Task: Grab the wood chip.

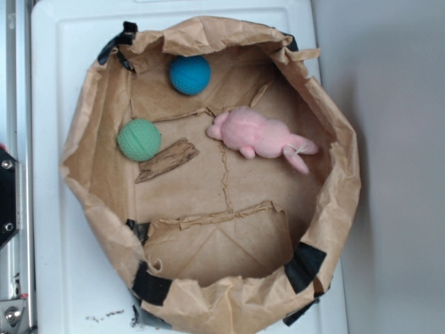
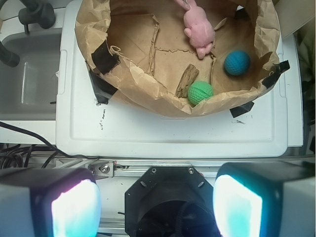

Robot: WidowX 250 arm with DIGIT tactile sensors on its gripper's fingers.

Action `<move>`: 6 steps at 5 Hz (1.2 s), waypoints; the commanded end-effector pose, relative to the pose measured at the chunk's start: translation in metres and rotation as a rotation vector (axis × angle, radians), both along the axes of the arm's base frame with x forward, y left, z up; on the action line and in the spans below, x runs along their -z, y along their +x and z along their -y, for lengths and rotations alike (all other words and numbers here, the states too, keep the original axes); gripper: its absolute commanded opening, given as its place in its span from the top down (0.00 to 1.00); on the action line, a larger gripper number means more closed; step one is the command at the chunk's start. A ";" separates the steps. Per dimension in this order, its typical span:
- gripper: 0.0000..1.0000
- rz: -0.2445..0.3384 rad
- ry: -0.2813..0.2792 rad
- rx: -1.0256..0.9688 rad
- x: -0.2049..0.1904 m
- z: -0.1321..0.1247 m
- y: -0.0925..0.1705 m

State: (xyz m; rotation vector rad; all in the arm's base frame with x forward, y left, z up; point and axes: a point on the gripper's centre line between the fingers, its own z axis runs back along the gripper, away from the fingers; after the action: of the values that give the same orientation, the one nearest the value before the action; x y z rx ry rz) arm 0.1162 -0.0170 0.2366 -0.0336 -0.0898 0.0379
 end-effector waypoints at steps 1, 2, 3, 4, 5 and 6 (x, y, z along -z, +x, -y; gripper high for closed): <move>0.00 0.000 0.000 0.000 0.000 0.000 0.000; 0.00 0.014 0.023 -0.053 0.006 -0.016 0.033; 0.00 -0.003 0.032 -0.046 0.023 -0.048 0.067; 0.00 -0.003 0.032 -0.046 0.023 -0.048 0.067; 0.00 -0.003 0.032 -0.046 0.023 -0.048 0.067; 0.00 -0.003 0.032 -0.046 0.023 -0.048 0.067</move>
State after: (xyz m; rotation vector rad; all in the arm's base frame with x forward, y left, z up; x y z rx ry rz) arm 0.1786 0.0276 0.2011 -0.0061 -0.0379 0.0767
